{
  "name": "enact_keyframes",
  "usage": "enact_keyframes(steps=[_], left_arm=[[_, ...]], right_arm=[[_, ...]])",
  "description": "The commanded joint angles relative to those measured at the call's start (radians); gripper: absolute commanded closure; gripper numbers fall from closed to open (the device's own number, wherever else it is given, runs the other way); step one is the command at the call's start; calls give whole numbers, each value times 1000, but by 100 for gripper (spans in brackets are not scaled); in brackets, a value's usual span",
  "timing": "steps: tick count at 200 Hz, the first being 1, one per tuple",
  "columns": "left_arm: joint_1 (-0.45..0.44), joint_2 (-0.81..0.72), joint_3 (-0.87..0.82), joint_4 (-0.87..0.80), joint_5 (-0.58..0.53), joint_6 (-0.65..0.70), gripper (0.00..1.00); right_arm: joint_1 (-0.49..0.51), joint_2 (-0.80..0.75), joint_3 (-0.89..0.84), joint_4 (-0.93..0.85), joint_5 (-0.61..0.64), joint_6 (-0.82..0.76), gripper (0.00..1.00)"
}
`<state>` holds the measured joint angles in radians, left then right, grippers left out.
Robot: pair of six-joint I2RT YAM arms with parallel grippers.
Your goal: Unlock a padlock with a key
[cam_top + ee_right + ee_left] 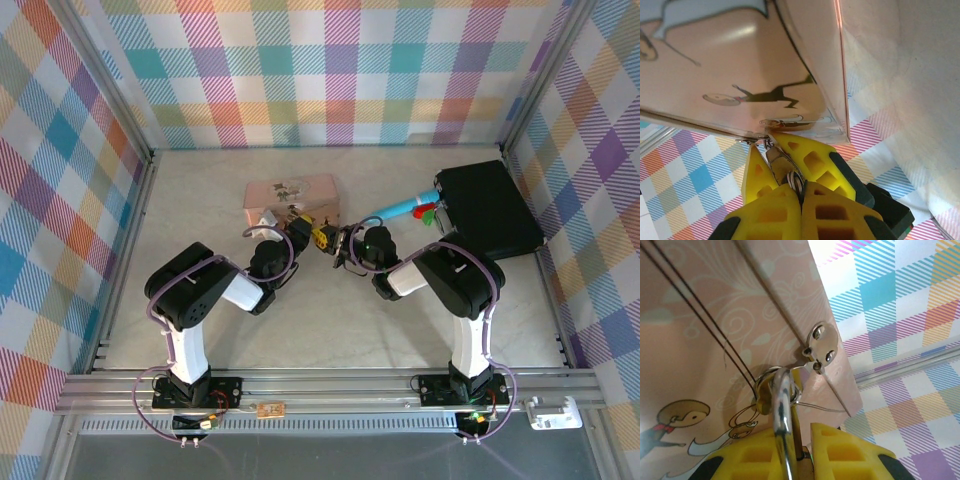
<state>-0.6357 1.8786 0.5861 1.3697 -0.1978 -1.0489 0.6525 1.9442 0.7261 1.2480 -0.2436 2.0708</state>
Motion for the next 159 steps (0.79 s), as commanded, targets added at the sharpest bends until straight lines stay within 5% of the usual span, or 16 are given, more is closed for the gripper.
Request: enact_keyframes(steps=[1,22,89,124,159], left_arm=[[-62,15,3,10,190,48,100],[-55,11,-6,3,156,24,100],[-25,0,-13,-73,89,-19,100],[-24,-84,-1,-262,61,-6,100],[-25,-181,27,-542,29,12,100]], right_arm=[[14,-39,82,159,9,472,100],[-20,-2,98,159,-81,363,100],[-96,13,27,-4,-259,-111,65],[-133,-108,-44,-253,-288,-403,55],[-154,-278,21,-778,-286,-824,48]])
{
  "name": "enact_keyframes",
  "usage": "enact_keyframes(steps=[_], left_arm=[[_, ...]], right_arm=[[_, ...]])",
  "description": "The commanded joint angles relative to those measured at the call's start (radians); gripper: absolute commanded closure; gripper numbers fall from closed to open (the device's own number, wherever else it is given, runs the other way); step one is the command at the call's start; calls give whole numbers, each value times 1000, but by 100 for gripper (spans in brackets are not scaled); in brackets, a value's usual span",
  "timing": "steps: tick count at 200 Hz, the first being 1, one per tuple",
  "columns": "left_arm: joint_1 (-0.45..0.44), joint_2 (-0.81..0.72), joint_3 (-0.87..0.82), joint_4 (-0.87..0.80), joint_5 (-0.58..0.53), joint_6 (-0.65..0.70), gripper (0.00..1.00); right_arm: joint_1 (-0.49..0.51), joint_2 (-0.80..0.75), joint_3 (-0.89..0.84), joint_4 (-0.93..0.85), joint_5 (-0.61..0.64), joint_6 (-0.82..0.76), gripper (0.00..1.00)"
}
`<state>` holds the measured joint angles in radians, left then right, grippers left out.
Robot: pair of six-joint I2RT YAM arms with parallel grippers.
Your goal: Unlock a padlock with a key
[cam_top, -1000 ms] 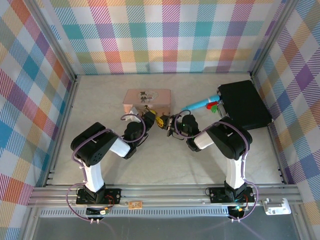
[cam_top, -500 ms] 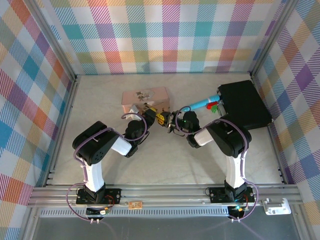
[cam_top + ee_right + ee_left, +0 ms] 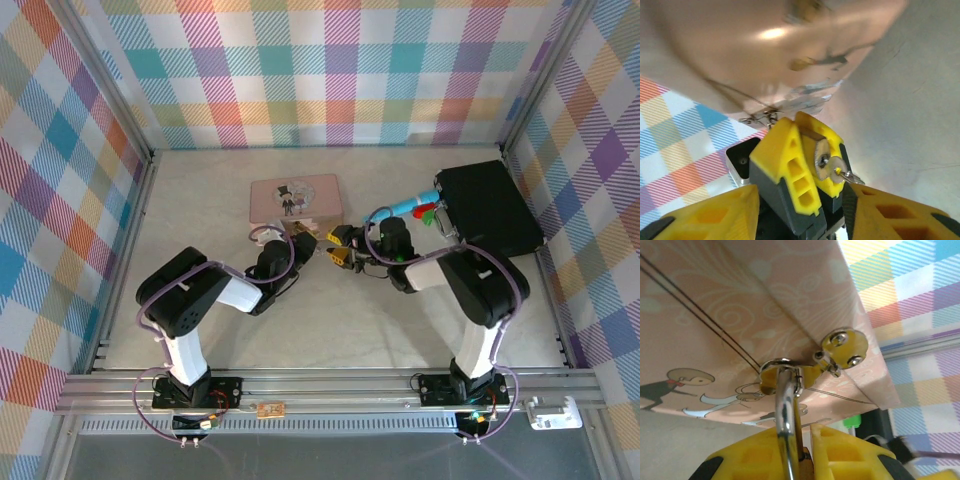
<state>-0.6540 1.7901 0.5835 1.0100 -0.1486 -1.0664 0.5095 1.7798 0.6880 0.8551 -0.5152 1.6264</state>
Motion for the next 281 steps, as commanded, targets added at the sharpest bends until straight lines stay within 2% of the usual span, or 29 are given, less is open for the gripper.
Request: enact_keyframes(steps=[1,18,57,82,111,122,141,163,184,218,244,281], left_arm=[[-7,-94,31,-191,-22,29,100],[-7,-118,41,-301,-41,30,100],[-11,-120,62,-431,-48,54,100],[-23,-78,64,-398,-3,78,100],[-26,-45,87,-466,1,70,100],[-25,-41,85,-467,1,62,88],[-26,-68,81,-511,-14,58,59],[-21,-143,67,-586,-44,63,43],[-3,-231,49,-660,-51,68,34],[50,-405,8,-754,-51,88,25],[103,-508,-5,-832,-34,122,23],[158,-559,-38,-825,39,177,25]], right_arm=[[-11,-118,62,-394,-13,-392,48],[-11,-183,136,-644,32,-569,44],[-10,-259,222,-923,115,-817,37],[-9,-285,237,-1011,151,-912,36],[-6,-323,194,-1007,184,-972,35],[-2,-340,184,-1008,201,-991,35],[26,-363,185,-1028,252,-1046,35],[72,-367,217,-1081,340,-1123,32],[86,-352,242,-1095,361,-1146,32],[115,-306,274,-1073,360,-1185,32],[168,-244,329,-1088,380,-1250,33],[238,-104,466,-1153,427,-1336,35]])
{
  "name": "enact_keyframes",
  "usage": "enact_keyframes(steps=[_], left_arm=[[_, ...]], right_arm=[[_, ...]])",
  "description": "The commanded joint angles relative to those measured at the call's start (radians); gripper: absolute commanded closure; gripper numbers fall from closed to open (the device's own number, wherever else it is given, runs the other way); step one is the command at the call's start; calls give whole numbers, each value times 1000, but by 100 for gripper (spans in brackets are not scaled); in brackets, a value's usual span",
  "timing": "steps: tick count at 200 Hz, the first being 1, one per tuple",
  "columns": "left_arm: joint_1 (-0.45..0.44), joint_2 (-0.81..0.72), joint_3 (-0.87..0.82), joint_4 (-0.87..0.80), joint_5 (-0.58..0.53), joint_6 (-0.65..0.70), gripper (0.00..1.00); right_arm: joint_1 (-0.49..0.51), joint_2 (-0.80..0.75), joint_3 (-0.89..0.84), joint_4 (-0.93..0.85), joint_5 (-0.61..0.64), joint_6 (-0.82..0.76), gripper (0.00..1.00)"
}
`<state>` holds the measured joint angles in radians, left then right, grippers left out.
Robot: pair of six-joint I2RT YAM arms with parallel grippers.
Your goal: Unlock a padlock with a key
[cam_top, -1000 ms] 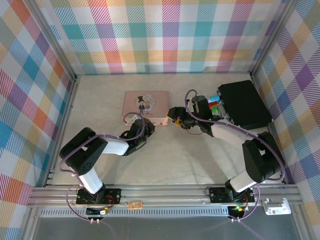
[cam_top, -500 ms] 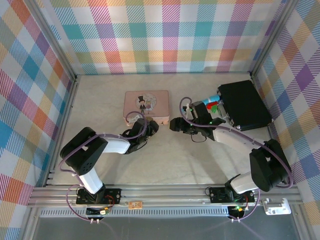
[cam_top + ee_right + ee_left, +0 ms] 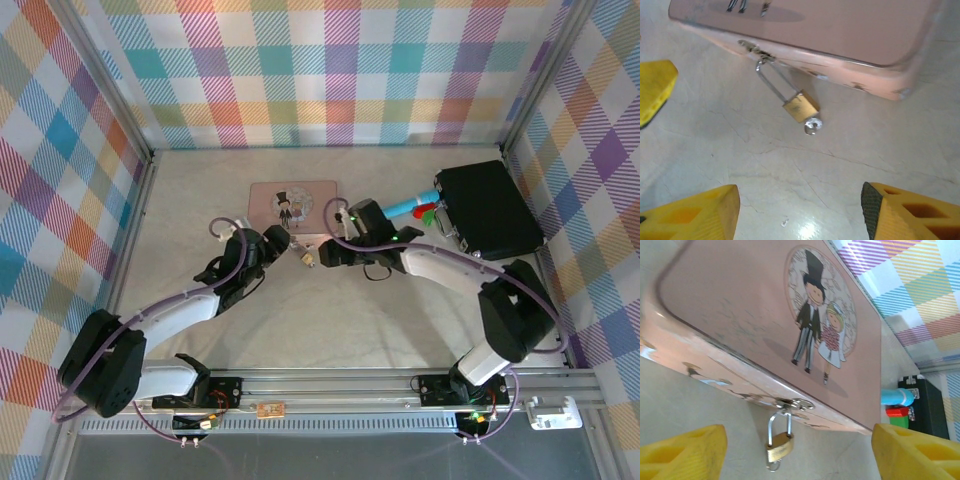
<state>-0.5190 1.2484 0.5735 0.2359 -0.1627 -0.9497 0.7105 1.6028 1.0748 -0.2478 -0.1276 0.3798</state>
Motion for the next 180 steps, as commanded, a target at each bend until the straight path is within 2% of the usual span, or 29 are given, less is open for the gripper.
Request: enact_keyframes(steps=[1,61,89,112,140,166,180], left_arm=[[23,-17,-28,-50,55,62,25],[51,26,-83,35,161,115,27],[51,33,-116,82,172,109,27],[51,46,-124,103,173,98,27],[51,62,-125,129,184,76,28],[47,88,-124,166,191,74,29],[39,124,-113,204,211,81,31]], right_arm=[[38,77,82,-49,40,-90,35],[46,324,288,-43,35,-135,34],[38,404,363,-49,92,-162,33],[2,450,405,-20,91,-186,33],[-18,467,428,-48,40,-213,33],[-19,442,370,-15,-76,-156,34],[-19,422,334,0,-95,-122,35]])
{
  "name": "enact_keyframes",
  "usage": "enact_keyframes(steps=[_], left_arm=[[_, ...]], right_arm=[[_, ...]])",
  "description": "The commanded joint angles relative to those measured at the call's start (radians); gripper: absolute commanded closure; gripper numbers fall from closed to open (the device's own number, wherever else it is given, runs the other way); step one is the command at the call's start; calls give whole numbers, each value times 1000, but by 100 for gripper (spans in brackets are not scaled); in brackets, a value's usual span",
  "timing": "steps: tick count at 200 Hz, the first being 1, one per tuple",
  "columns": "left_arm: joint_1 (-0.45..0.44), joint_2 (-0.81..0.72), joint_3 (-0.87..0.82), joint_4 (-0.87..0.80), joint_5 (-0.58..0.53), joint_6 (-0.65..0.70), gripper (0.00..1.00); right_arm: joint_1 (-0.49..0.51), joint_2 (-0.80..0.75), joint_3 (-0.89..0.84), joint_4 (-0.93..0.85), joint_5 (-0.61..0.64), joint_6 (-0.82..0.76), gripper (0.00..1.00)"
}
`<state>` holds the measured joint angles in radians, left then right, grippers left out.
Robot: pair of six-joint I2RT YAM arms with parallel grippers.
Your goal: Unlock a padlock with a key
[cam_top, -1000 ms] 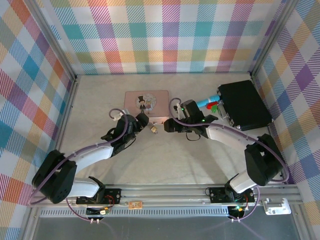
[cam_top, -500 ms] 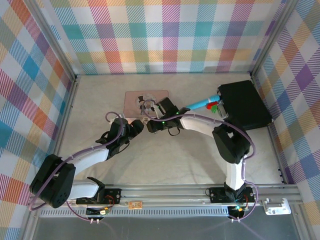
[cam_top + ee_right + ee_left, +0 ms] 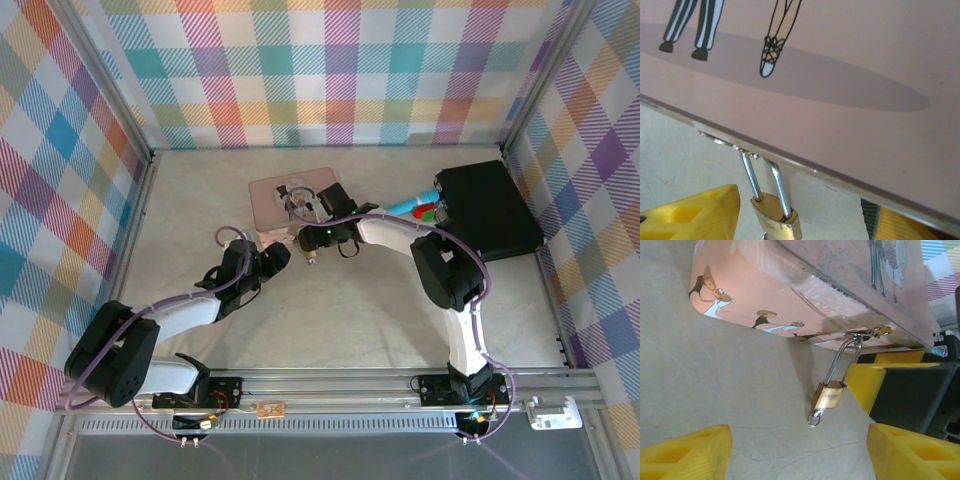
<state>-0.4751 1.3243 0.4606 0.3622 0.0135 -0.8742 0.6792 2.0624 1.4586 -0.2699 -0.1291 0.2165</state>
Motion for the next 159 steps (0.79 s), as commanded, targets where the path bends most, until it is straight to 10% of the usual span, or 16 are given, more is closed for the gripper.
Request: enact_keyframes(steps=[1,159], left_arm=[[-6,51,0,82,37,6,32],[-169,495,482,-338,-140,260,48]], right_arm=[[13,-42,-53,22,-92,44,35],[-186,-576,-534,92,-62,219,33]])
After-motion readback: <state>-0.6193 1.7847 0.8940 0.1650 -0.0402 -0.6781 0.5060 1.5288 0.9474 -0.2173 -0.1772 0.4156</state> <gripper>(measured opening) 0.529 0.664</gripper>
